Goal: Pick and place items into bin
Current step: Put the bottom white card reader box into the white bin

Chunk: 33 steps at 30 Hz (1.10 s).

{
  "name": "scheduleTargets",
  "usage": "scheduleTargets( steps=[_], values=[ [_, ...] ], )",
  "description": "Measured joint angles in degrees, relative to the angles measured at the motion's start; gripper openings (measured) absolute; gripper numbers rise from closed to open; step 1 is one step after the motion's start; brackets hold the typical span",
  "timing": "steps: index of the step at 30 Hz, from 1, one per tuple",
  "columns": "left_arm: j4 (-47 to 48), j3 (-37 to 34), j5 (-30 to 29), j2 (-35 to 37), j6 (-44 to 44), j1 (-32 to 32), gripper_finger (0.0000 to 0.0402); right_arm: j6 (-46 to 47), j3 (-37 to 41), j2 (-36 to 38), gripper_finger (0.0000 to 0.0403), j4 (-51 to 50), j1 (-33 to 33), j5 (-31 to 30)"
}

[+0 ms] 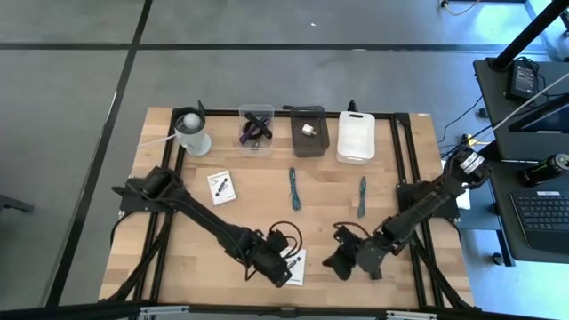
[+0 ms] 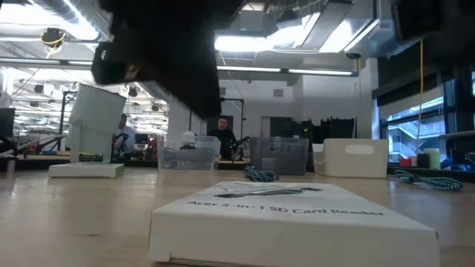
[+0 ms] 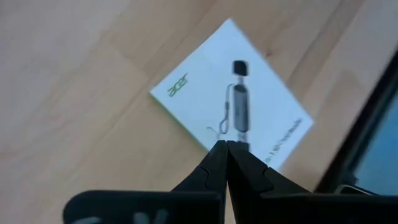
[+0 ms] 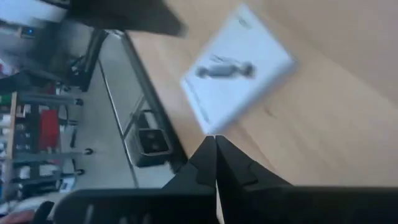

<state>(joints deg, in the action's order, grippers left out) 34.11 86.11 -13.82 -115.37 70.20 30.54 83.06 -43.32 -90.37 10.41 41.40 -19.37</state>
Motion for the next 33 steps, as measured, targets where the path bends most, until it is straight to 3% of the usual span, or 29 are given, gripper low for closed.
scheduleTargets(
  steps=[5, 11, 23, 28, 33],
  values=[
    [0.2, 0.0, 1.1, -2.1, 1.7, 0.1, 0.0020, -9.5, -8.4, -1.4, 0.0000, -10.7, -3.7, 0.0],
    [0.9, -0.3, -1.1, -2.0, 2.4, 0.1, 0.0056, -6.9, -16.7, -6.3, 0.0009, -23.3, -7.1, 0.5],
    [0.8, -0.4, -1.9, -3.0, -0.1, 0.1, 0.0125, 8.2, -17.4, -14.7, 0.0113, -19.5, -7.2, 2.1],
    [0.8, -0.4, -0.8, -4.3, -0.4, -0.3, 0.0121, 8.5, -17.4, -17.7, 0.0150, -15.6, -7.2, 5.3],
    [-0.3, -0.1, 2.8, -6.3, -0.4, -0.7, 0.0088, 11.3, -17.3, -19.2, 0.0173, -15.0, -7.2, 6.6]
  ],
)
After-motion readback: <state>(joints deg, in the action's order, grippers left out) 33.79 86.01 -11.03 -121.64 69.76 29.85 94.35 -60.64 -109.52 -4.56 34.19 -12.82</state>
